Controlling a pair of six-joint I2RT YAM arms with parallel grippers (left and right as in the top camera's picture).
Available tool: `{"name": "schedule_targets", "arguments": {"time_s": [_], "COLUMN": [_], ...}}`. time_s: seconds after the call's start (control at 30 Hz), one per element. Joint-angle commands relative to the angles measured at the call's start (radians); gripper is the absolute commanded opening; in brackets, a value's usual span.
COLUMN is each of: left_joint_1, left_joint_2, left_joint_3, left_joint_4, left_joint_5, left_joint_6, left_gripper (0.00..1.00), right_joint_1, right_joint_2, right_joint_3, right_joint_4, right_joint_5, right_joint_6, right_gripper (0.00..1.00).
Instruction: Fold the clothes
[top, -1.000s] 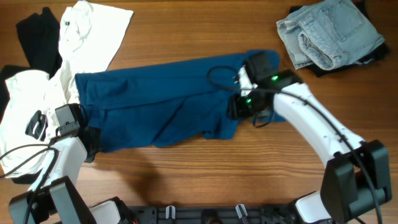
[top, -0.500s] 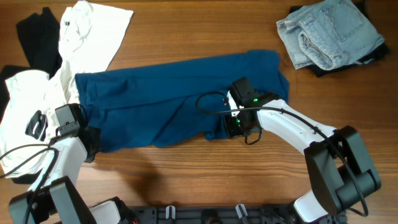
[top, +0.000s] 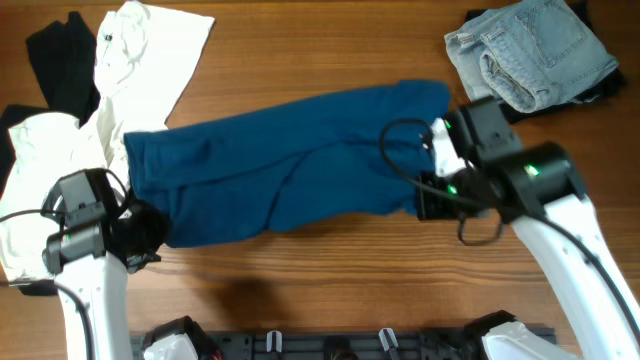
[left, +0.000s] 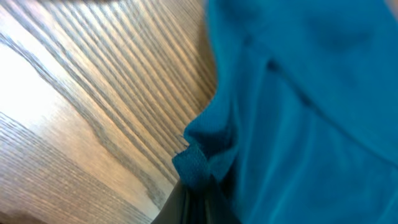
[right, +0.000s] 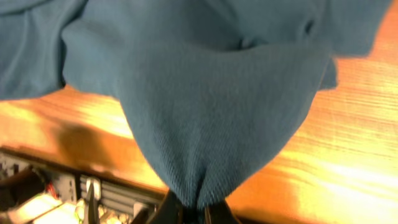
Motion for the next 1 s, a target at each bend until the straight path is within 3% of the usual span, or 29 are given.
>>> {"name": "schedule_targets", "arguments": {"time_s": [0.0,0.13,0.27,0.43,0.57,0.77,0.87,0.97], "left_joint_1": [-0.003,0.034,0.168,0.249,0.248,0.243,0.187,0.097], "left_joint_2": [-0.124,-0.186,-0.186,-0.152,-0.04,0.305,0.46,0.517], "left_joint_3": [0.014,0.014,0.014,0.014,0.008,0.005,0.005,0.005], "left_joint_4": [-0.022,-0.029,-0.022,-0.003,0.043,0.18,0.323,0.424], "left_joint_5": [0.004,-0.093,-0.187,-0.182,-0.114,-0.082,0.018,0.028], "left_joint_6": [0.066,0.032,-0.046,-0.065,-0.064,-0.064,-0.064,-0.063], "left_gripper": [0.04,0.04,0.04,0.04,0.04,0.04,0.04,0.04], "right_joint_1": [-0.003,-0.003,-0.049,-0.195,-0.197,-0.197,-0.197,-0.197], "right_joint_2": [-0.098,-0.129,-0.061,0.043,0.187,0.502,0.533,0.533], "right_joint_3": [0.024,0.024,0.024,0.024,0.024,0.024,0.024,0.024], "right_joint_4": [-0.087,-0.141,-0.091,0.163,0.374,0.509,0.557,0.571], "right_joint_5": [0.003,0.094,0.253,0.257,0.202,0.174,0.171,0.171], "right_joint_6": [0.048,0.102,0.156,0.032,-0.055,-0.087,-0.087,-0.087], "right_gripper": [0.04,0.04,0.04,0.04,0.04,0.04,0.04,0.05]}}
